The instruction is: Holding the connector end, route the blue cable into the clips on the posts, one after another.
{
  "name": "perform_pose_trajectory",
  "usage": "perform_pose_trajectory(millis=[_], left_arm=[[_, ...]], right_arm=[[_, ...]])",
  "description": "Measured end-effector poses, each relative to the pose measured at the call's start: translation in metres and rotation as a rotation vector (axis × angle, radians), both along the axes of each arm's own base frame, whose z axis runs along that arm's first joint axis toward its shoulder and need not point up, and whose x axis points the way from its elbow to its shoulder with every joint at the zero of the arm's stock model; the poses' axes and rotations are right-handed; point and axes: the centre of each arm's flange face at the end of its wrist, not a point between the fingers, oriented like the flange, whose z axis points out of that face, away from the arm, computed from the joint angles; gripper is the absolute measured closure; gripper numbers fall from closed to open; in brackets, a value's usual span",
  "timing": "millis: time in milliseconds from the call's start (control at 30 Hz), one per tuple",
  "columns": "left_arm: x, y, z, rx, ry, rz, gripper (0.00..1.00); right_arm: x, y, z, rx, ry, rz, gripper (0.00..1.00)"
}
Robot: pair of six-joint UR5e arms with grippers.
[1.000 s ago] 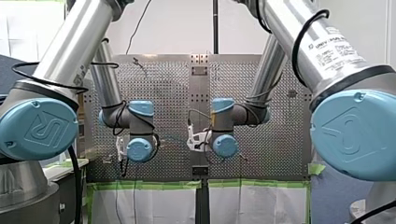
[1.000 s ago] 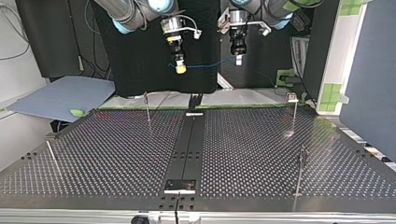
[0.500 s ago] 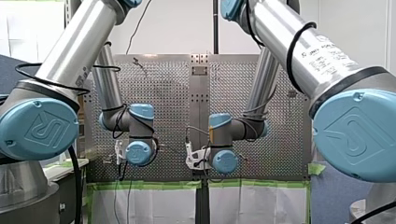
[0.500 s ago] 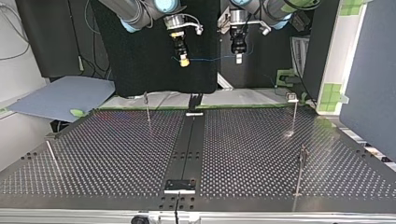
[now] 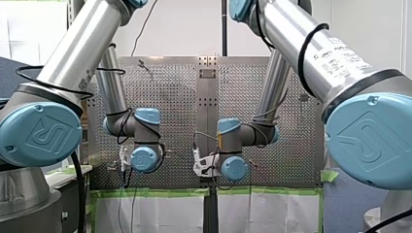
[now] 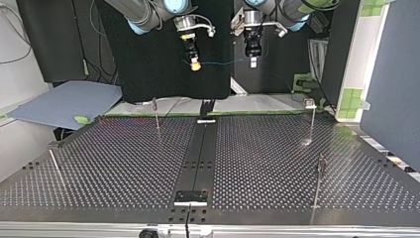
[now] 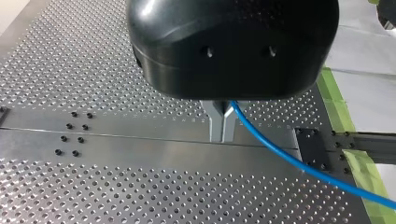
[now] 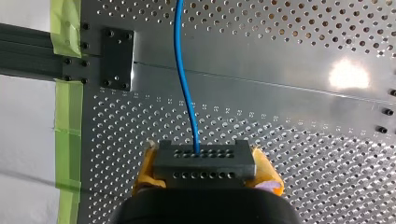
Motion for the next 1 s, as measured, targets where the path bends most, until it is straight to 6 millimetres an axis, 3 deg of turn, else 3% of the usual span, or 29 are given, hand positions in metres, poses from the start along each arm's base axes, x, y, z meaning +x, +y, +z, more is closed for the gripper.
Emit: perform_pose_trajectory(millis=[500, 600, 833, 1000], left_arm=[[-0.002, -0.001, -0.002, 0.007, 0.008, 0.001, 1.00], [-0.004, -0.002, 0.000, 0.012, 0.014, 0.007, 1.00], [-0.003, -0.001, 0.015, -0.003, 0.016, 0.015, 1.00], [0.000, 0.006, 0.027, -0.024, 0.013, 0.052, 1.00]], right_arm=[[0.004, 0.000, 0.000, -0.003, -0.012, -0.001, 1.00], [0.015, -0.002, 0.011, -0.021, -0.061, -0.009, 1.00], [0.043, -0.016, 0.064, -0.058, -0.210, -0.010, 1.00], [0.052, -0.017, 0.094, -0.064, -0.286, 0.035, 1.00]])
